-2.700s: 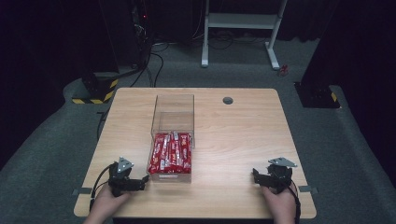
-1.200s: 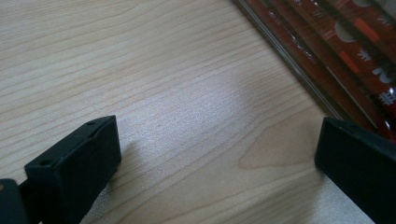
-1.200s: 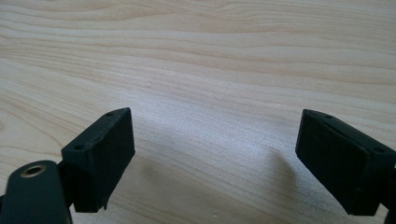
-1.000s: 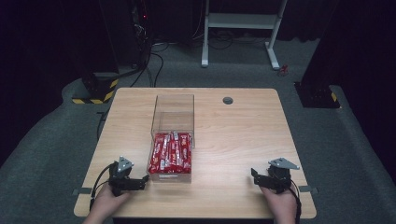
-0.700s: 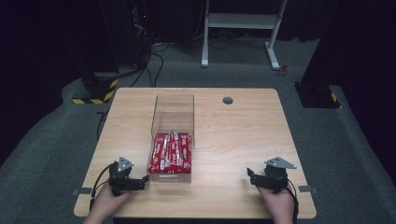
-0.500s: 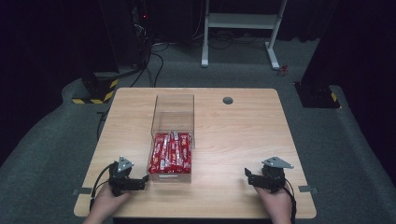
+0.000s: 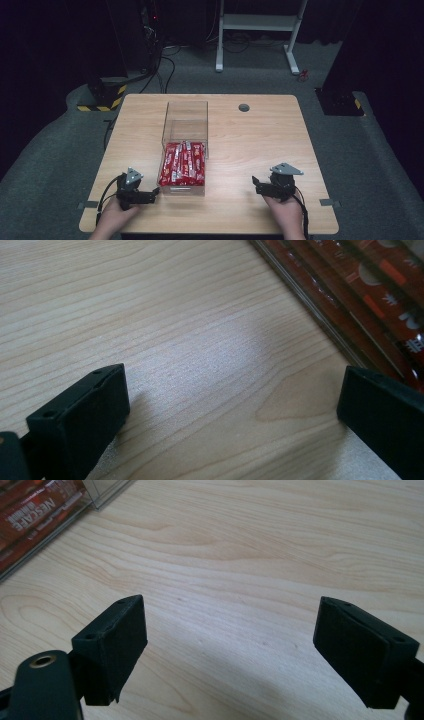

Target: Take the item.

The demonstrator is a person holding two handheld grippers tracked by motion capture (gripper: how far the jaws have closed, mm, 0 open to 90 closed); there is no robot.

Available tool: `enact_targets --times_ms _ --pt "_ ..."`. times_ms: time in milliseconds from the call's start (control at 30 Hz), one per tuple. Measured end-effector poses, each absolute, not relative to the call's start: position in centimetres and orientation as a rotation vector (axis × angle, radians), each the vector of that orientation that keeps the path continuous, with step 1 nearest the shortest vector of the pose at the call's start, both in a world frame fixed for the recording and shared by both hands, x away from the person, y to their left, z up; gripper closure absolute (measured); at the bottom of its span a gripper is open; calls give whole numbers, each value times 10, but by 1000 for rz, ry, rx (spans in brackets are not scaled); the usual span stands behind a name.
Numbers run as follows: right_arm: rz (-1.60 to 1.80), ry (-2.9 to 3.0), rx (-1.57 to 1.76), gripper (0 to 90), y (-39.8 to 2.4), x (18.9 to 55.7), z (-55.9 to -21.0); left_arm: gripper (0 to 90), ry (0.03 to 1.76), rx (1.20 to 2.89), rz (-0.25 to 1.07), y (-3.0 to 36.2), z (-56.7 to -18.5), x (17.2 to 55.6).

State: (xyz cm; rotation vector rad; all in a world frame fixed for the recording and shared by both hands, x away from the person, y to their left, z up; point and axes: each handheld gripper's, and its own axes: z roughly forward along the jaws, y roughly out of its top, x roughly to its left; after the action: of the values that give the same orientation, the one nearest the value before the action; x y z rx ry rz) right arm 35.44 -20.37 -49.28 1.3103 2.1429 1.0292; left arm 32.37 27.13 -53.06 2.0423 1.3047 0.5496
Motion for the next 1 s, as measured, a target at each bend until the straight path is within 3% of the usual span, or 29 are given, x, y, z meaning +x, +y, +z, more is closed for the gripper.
enact_targets --times_ms 1000 --pt "1157 2190 1188 185 -142 365 -470 6 1308 2038 542 271 -531 324"
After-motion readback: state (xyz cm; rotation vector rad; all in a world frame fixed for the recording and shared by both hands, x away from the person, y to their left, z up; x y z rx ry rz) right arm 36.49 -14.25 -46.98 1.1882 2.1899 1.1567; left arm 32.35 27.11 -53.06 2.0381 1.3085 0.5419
